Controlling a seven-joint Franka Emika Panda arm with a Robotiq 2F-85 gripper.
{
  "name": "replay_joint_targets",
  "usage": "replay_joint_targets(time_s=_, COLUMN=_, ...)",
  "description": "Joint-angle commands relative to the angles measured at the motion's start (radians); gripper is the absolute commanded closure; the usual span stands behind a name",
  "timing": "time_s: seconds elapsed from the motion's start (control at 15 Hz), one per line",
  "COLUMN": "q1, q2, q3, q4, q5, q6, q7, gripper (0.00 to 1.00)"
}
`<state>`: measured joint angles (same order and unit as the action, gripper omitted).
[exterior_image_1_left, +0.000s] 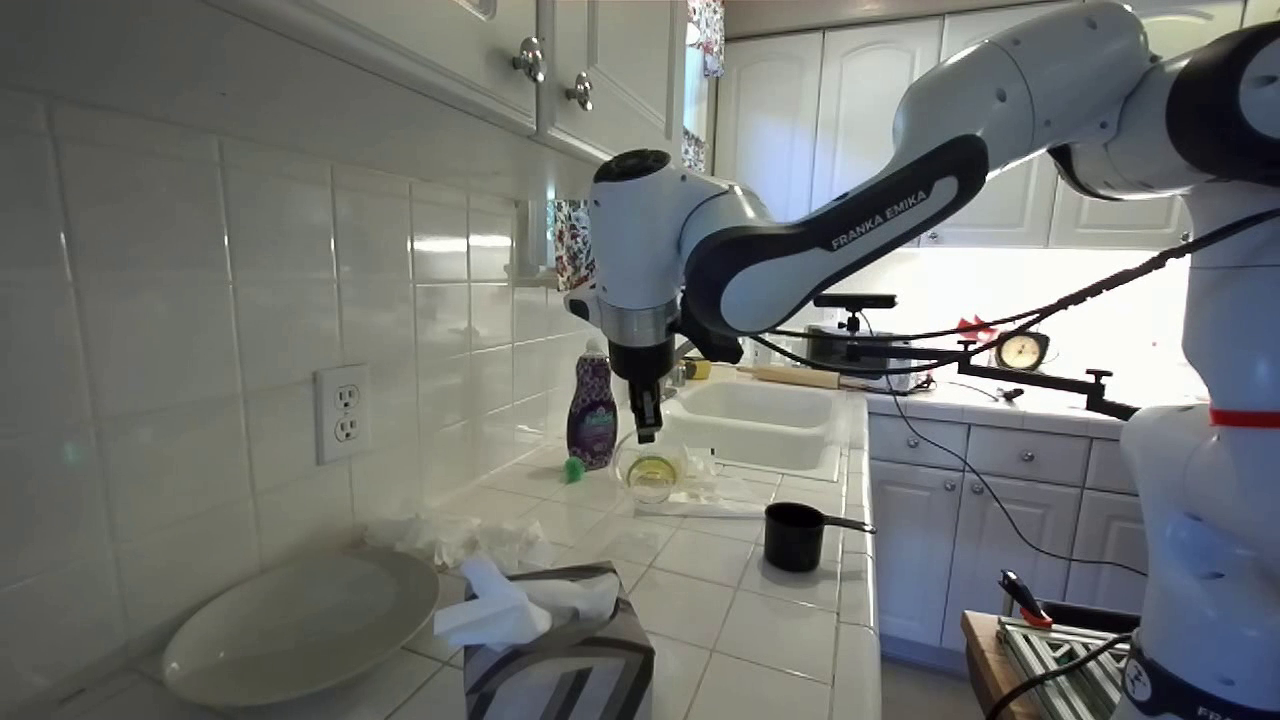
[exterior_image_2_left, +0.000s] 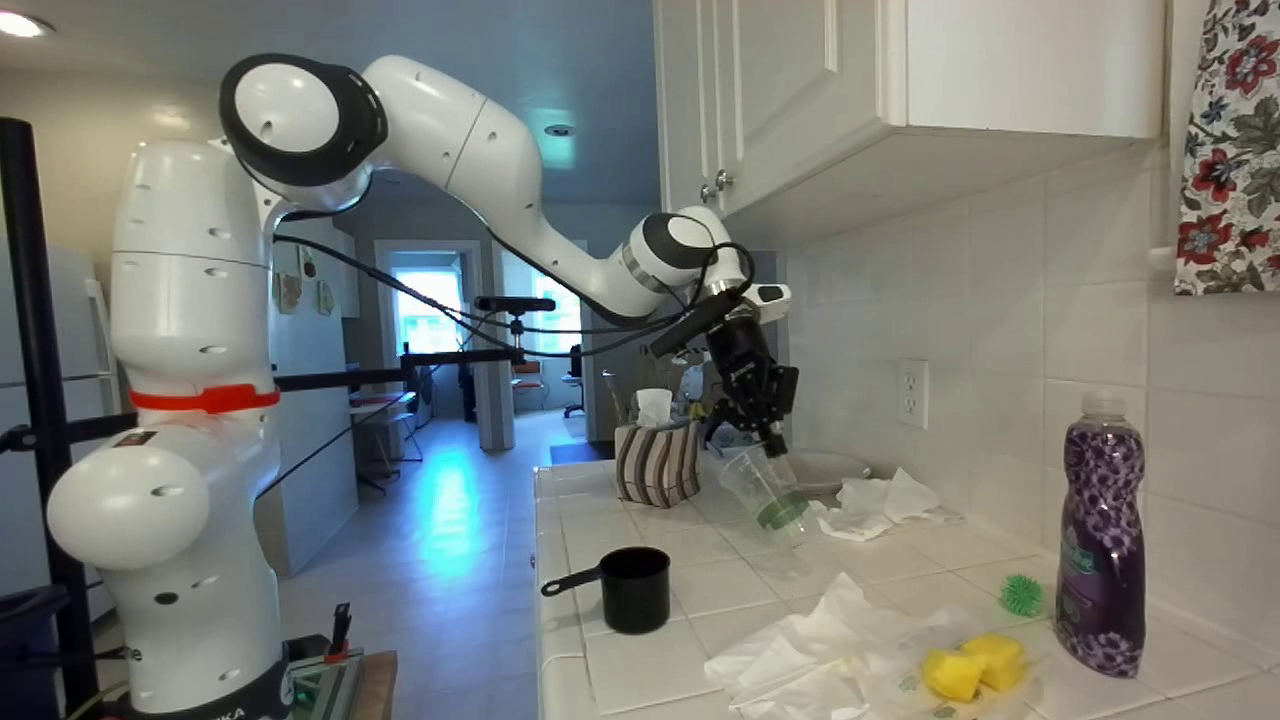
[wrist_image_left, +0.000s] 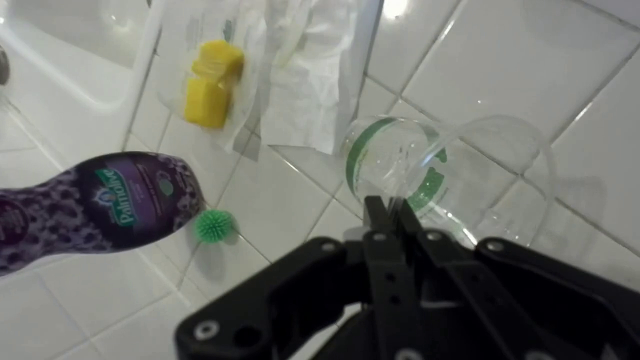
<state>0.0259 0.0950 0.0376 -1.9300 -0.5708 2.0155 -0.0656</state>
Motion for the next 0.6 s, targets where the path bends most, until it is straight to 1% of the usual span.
replay_joint_targets(time_s=0.0, q1=-0.019, q2=-0.037, q3=-0.011, q4=-0.041, q5=0.138, q6=0.078, q7=-0.119, gripper=0.98)
replay_joint_targets(time_s=0.33, q1=-0.034, q2=-0.044, q3=-0.015, q4=-0.043, q5=0.313, q6=0.097, q7=-0.266, gripper=0.98)
replay_joint_targets(time_s=0.53, q1=-0.043, q2=-0.044, q3=-0.018, q4=-0.04, q5=0.384, q6=0.086, q7=-0.319, gripper=0.98)
